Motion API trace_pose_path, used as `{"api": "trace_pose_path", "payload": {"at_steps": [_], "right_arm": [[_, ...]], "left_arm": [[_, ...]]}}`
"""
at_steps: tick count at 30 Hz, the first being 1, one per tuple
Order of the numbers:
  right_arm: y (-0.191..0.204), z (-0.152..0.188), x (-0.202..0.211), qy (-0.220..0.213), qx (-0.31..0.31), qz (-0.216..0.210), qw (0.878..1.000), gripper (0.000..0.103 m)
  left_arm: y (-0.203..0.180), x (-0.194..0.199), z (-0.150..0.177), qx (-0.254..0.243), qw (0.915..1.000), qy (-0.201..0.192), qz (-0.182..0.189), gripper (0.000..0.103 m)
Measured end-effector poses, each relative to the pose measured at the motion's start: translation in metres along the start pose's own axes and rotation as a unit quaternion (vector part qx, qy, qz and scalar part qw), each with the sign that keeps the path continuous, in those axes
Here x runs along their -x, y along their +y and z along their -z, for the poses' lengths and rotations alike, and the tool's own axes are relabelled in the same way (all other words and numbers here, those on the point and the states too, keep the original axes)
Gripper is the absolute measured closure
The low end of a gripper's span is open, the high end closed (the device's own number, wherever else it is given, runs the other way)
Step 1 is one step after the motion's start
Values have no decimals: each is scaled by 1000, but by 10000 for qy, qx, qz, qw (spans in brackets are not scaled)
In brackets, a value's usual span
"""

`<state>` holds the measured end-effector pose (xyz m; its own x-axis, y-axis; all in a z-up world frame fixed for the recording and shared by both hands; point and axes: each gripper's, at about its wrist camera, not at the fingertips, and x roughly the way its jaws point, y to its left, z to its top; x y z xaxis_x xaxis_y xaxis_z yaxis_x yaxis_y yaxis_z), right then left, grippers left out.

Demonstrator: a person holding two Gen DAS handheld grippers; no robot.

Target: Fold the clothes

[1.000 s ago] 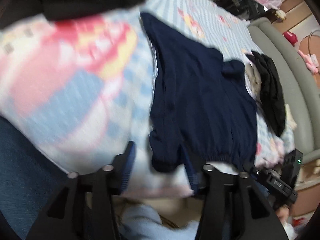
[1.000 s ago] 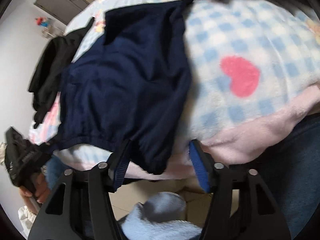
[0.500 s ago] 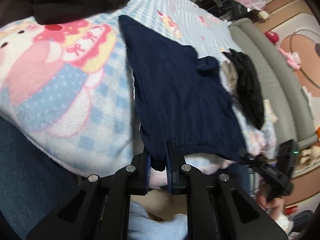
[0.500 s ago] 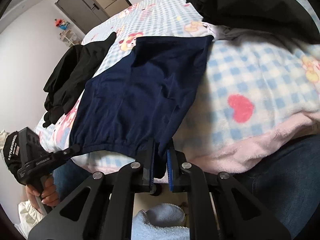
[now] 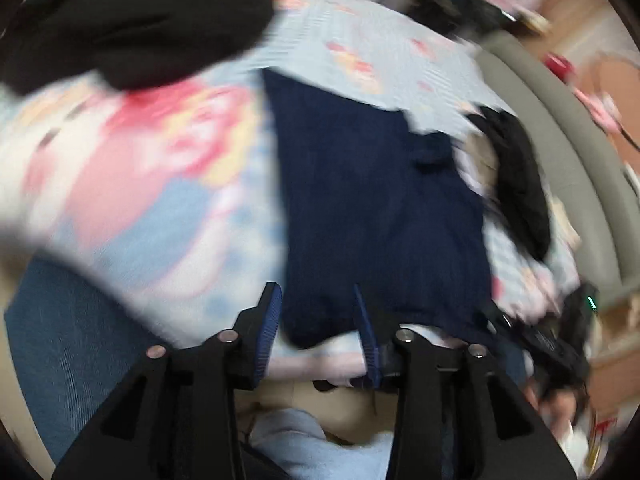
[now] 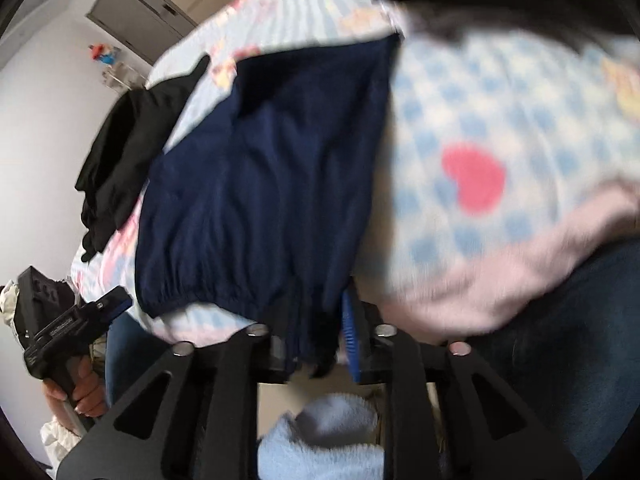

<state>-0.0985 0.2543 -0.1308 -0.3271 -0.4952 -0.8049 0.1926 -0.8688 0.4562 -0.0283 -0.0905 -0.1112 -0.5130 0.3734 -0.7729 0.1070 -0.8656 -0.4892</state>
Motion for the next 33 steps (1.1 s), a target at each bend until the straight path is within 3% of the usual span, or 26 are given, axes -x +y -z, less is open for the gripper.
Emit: {"api": "trace_pose_path", "payload": {"at_steps": [3, 6, 12, 13, 15, 16, 21, 23, 25, 28, 30, 32, 33], "right_arm": [[1, -9, 1, -139, 111, 233, 9996, 77], [-10, -14, 5, -181, 63, 344, 9992, 77], [-39, -41, 18, -422, -37, 444, 9981, 76], [-42, -51, 17, -439, -9, 539, 9976, 76], [-45, -71, 9, -476, -4, 614, 9970, 76], [-45, -81, 5, -507, -12, 602, 9969, 76], [-38, -119, -26, -540, -70, 758, 9956, 76], [-38, -126, -39, -550, -60, 894, 9945, 75], [-40, -134, -51, -574, -33, 1036, 9930, 68], [-41, -142, -63, -609, -87, 1044, 9926, 56], [-37, -144, -70, -658, 10, 1009, 9927, 40], [-32, -146, -81, -599, 156, 1020, 9929, 38], [-31, -146, -83, -594, 168, 1007, 9930, 44]], "left_arm": [[-23, -5, -11, -640, 9978, -65, -186, 53], [-21, -23, -26, -696, 9961, 172, -506, 55], [-32, -41, -67, -838, 9962, -66, -213, 55], [-42, -50, -77, -986, 9947, -156, -231, 58], [-60, -69, -100, -1280, 9906, -328, -352, 79], [-70, -81, -113, -1369, 9890, -338, -437, 80], [-112, -140, -158, -1970, 9803, -65, -113, 79], [-124, -162, -166, -2203, 9752, 184, 124, 73], [-132, -185, -171, -2376, 9696, 479, 332, 63], [-137, -206, -171, -2706, 9606, 613, 132, 60], [-141, -213, -169, -2898, 9546, 685, 31, 60], [-147, -219, -167, -3098, 9484, 672, -118, 61], [-150, -221, -167, -3159, 9464, 629, -228, 61]]}}
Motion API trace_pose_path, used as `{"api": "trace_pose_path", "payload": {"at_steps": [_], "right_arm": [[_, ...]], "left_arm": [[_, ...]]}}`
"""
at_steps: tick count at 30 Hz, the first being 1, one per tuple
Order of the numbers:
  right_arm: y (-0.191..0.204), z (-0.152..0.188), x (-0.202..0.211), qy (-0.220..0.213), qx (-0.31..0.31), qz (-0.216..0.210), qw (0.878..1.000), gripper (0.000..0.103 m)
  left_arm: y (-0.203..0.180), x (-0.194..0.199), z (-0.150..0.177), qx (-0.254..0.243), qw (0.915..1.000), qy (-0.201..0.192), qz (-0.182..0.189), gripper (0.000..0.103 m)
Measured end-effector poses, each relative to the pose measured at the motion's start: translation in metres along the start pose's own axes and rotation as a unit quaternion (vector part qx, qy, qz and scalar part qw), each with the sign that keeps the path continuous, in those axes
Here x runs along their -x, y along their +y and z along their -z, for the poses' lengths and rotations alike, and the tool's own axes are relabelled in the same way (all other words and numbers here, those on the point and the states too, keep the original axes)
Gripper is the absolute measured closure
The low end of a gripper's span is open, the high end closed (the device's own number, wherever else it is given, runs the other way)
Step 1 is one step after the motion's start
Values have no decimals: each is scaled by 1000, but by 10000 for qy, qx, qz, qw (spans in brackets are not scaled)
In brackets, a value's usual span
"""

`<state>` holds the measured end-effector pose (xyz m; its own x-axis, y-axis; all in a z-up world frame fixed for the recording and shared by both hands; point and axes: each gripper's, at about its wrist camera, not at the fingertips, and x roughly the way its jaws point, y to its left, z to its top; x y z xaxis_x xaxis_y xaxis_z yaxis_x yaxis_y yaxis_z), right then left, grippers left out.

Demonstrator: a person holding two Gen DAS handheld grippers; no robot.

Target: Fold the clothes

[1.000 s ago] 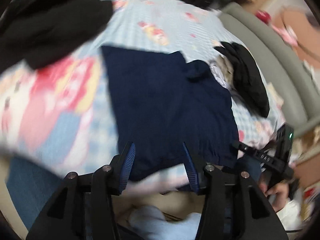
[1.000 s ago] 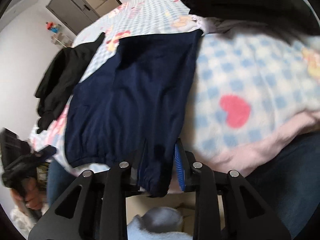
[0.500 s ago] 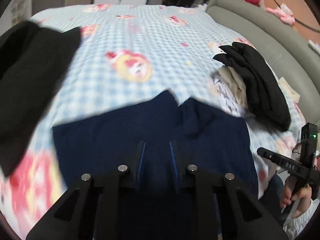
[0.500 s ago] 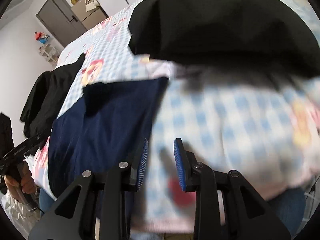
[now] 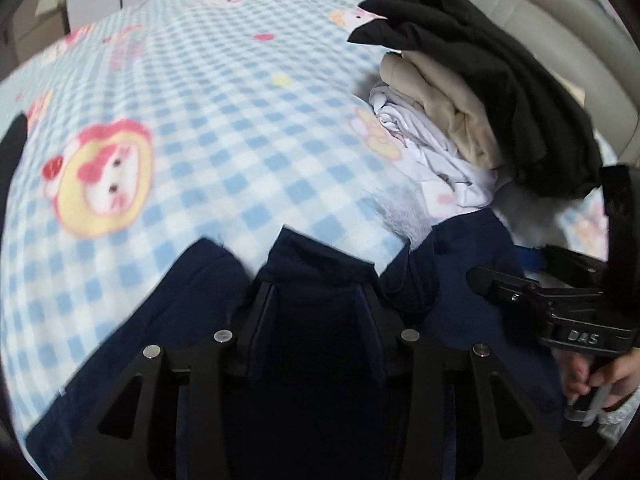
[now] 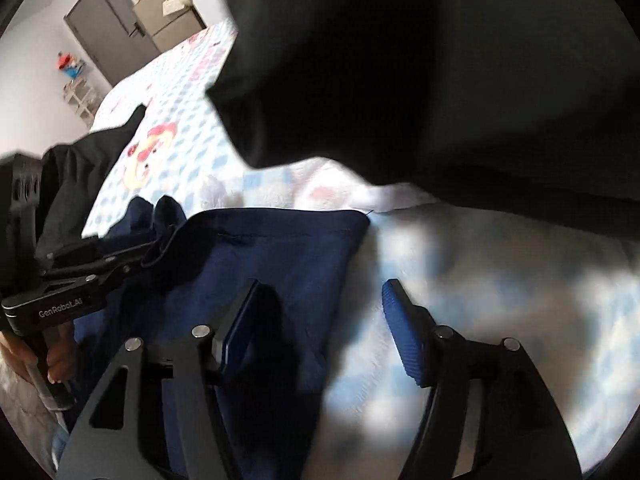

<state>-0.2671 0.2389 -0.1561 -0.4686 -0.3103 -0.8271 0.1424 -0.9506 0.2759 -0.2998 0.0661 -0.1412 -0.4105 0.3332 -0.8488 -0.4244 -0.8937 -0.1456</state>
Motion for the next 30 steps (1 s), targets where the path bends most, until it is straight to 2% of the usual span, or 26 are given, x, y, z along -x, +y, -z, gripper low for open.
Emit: {"api": "trace_pose_path", "payload": {"at_steps": [1, 3, 5, 6, 8, 11, 13, 14, 17, 20, 23, 24, 25, 26, 27, 28, 30], "right_arm": [[1, -1, -1, -19, 1, -41, 10000, 51], [0, -2, 3, -78, 16, -43, 10000, 84], [-3, -2, 7, -132, 23, -28, 9999, 95], [-5, -2, 12, -148, -13, -71, 9999, 97], [-11, -1, 20, -171, -80, -160, 9997, 98], [-11, 2, 27, -122, -113, -337, 9993, 99], [-10, 3, 23, -109, -164, -494, 9986, 96], [-9, 3, 17, -18, -173, -573, 9982, 95], [-6, 2, 2, 139, -138, -539, 9984, 98], [-1, 0, 20, -234, -14, -167, 9996, 101], [-2, -3, 27, -410, 81, 246, 9988, 101], [-6, -3, 18, -215, -27, 216, 9995, 100], [-10, -4, 10, -19, -136, 186, 9997, 100], [-14, -3, 4, 130, -255, 130, 9995, 98], [-18, -2, 8, 104, -415, -21, 9991, 96], [-21, 0, 14, 57, -543, -146, 9984, 93], [-19, 6, 33, -152, -502, -194, 9984, 80]], "left_arm": [[0, -1, -1, 25, 9999, -11, -121, 62], [6, 2, -4, 235, 9993, -149, -258, 66], [17, 12, -5, 560, 9979, -328, -90, 66], [22, 16, -5, 664, 9971, -364, 51, 65], [27, 16, -8, 686, 9971, -296, 132, 64], [20, -1, -11, 391, 9988, 64, 284, 65], [13, -7, -13, 191, 9995, 90, 231, 74], [13, -4, -16, 209, 9997, 1, 136, 92], [14, 5, -22, 289, 9991, -282, -150, 96], [31, 17, -27, 693, 9955, -530, -375, 96], [45, 2, -30, 911, 9956, -62, -191, 88], [47, -3, -29, 1019, 9945, 134, -201, 83], [47, 5, -26, 1104, 9937, 84, -185, 81], [46, 21, -22, 1166, 9930, -158, -72, 74], [45, 37, -17, 1234, 9915, -415, 19, 65], [46, 57, -11, 1317, 9888, -705, 62, 62], [50, 94, 9, 1599, 9810, -1100, 1, 61]]}}
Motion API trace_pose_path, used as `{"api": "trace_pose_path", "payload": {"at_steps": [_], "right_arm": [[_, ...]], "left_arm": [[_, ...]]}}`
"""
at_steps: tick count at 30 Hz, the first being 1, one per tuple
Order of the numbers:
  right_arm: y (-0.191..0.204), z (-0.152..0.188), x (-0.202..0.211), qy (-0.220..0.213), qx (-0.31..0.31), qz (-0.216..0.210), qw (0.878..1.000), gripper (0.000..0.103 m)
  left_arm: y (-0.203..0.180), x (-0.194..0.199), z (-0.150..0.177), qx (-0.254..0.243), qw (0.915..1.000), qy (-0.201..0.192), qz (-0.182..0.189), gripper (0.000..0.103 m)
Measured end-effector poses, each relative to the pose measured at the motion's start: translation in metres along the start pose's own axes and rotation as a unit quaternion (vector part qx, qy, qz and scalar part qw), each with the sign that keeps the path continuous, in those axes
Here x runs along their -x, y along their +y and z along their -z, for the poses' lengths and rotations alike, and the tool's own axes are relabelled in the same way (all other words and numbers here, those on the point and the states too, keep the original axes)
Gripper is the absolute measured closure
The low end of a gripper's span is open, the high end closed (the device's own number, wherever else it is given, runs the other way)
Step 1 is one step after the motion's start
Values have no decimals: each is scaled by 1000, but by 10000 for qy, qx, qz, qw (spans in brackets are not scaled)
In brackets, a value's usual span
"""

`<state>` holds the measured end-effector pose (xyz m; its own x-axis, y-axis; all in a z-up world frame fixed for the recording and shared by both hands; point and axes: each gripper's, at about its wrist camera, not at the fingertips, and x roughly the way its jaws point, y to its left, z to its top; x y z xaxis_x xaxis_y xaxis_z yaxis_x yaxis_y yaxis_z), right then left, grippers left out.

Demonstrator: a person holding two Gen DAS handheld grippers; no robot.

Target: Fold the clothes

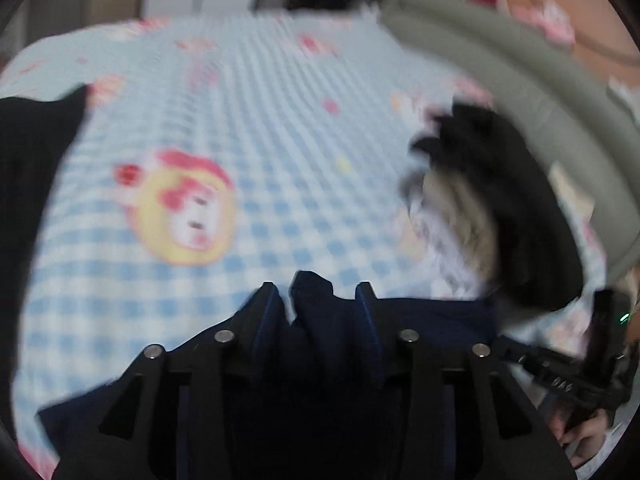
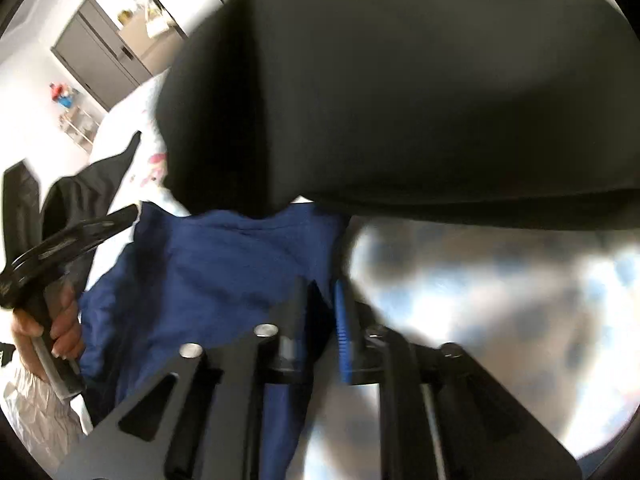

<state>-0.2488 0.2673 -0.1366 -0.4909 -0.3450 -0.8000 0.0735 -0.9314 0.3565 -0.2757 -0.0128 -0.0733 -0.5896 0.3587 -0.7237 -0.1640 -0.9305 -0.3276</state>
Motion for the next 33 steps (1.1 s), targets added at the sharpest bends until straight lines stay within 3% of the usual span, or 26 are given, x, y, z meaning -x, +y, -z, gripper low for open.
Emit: {"api": "trace_pose_path", "payload": {"at_steps": [3, 6, 9, 12, 14, 17, 19, 22, 23, 24, 27, 29, 33], "right_arm": [[4, 13, 16, 39, 52, -97, 9999, 78], [9, 28, 20, 172, 73, -273, 9995, 78], [18, 57, 25, 364, 75, -548, 9978, 78], [42, 82, 26, 476, 240, -622, 9966, 76], [48, 97, 30, 539, 269, -688, 9958, 76], [43, 110, 35, 629, 432, -508, 9958, 76], [45, 120, 35, 698, 555, -326, 9955, 76], [37, 129, 39, 760, 407, -303, 9958, 78], [36, 130, 44, 694, 363, -375, 9962, 78], [36, 130, 49, 634, 335, -446, 9964, 77], [43, 134, 51, 619, 400, -606, 9954, 61], [45, 139, 43, 803, 417, -614, 9940, 60], [50, 152, 25, 1102, 442, -623, 9910, 59]], "left_arm": [[20, 38, 24, 375, 9991, -27, -171, 61], [35, 52, 62, 596, 9973, 202, -385, 61], [42, 64, 104, 909, 9948, 438, -107, 61], [32, 67, 140, 873, 9943, 603, -65, 62], [25, 67, 158, 762, 9941, 712, -306, 62], [31, 70, 175, 798, 9867, 959, -1045, 67], [37, 81, 180, 953, 9853, 872, -1115, 69], [49, 110, 191, 1451, 9845, 411, -892, 68], [54, 119, 195, 1619, 9831, 247, -820, 66], [58, 126, 200, 1783, 9811, 133, -736, 57], [70, 124, 211, 2143, 9753, 225, -495, 53], [70, 119, 217, 2171, 9745, 320, -461, 53], [62, 113, 226, 2148, 9755, 469, -34, 53]]}}
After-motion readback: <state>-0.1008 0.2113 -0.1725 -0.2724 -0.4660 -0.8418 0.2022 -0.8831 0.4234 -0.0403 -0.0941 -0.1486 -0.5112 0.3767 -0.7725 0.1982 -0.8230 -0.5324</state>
